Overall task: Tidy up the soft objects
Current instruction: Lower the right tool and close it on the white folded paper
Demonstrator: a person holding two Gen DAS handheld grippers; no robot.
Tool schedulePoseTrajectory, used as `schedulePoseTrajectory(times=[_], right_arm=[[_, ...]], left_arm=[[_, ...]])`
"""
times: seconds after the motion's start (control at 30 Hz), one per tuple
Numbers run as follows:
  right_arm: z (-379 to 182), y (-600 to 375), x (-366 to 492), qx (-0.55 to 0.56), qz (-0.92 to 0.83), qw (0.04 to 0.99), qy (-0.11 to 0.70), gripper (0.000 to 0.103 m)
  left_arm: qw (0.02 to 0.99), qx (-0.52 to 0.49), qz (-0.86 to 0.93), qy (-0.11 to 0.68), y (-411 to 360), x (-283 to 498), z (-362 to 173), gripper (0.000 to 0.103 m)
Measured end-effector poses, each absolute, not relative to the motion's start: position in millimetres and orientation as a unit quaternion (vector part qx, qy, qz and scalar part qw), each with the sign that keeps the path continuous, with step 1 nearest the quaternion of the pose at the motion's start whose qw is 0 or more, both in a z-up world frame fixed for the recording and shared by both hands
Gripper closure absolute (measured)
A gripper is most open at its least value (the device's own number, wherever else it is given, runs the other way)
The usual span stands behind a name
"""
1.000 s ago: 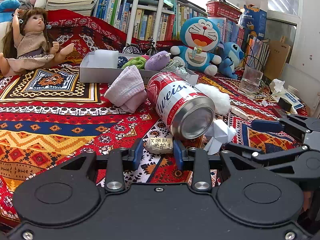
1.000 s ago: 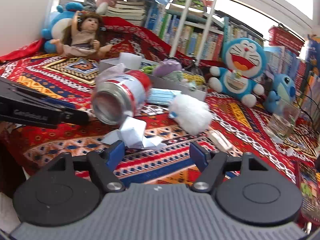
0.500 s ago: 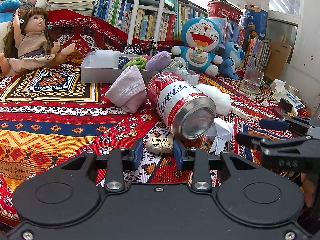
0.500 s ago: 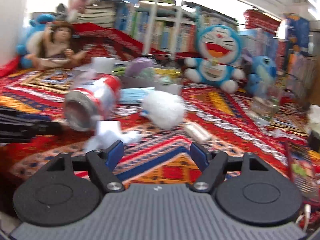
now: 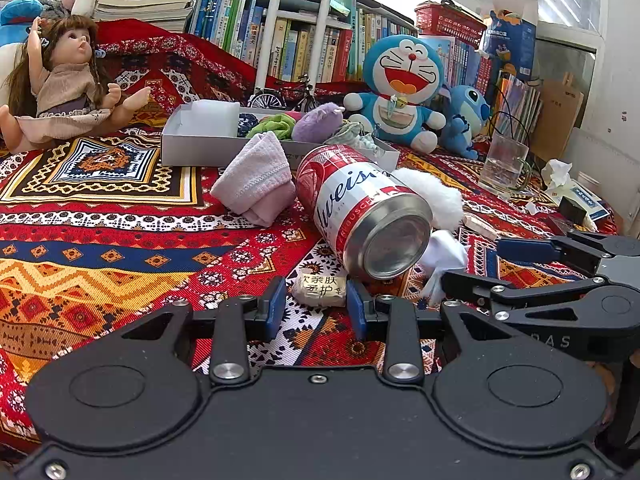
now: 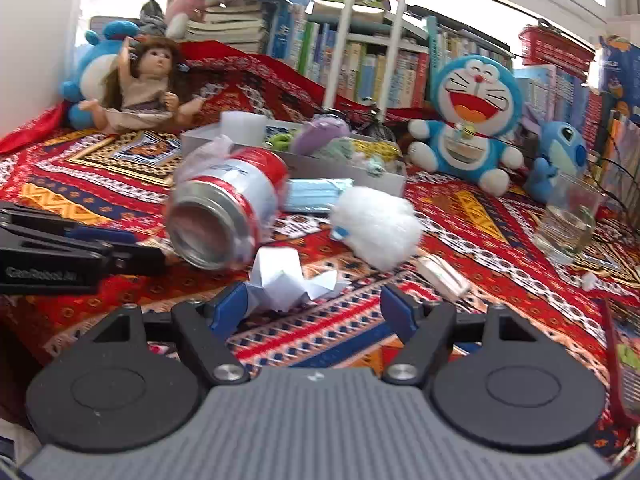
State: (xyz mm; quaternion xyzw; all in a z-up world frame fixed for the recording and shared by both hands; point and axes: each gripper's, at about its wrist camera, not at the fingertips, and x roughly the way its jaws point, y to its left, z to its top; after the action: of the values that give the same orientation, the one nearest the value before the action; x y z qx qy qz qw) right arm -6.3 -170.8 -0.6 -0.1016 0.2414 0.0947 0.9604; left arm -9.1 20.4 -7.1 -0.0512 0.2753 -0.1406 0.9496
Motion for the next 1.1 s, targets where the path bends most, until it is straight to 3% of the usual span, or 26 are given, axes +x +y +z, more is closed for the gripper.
schedulePoseTrajectory(times=[0.47,0.8,1.0,1.1], right_arm=[[-3,-198,5,-0.090,-0.028,0.963,0.252,0.020],[8,-216,3,0.091,0.075,0.958,0.263,0.020],[2,-192,3,0.039,0.083,0.957,0.276,0.029],[0,-186,6,0.029,0.089,0.955,0.282,0.042]], left_arm=[[0.950,-0.052,-0.138,0.275,23,-7,-6,0.070],[0.954,-0.036,-0.130,0.269,20,-3,-7,0.063],[0.952,-0.030,-0.142,0.268,14,-2,-8,0.067],[0.952,-0.032,-0.146,0.269,13,-1,-8,0.074]])
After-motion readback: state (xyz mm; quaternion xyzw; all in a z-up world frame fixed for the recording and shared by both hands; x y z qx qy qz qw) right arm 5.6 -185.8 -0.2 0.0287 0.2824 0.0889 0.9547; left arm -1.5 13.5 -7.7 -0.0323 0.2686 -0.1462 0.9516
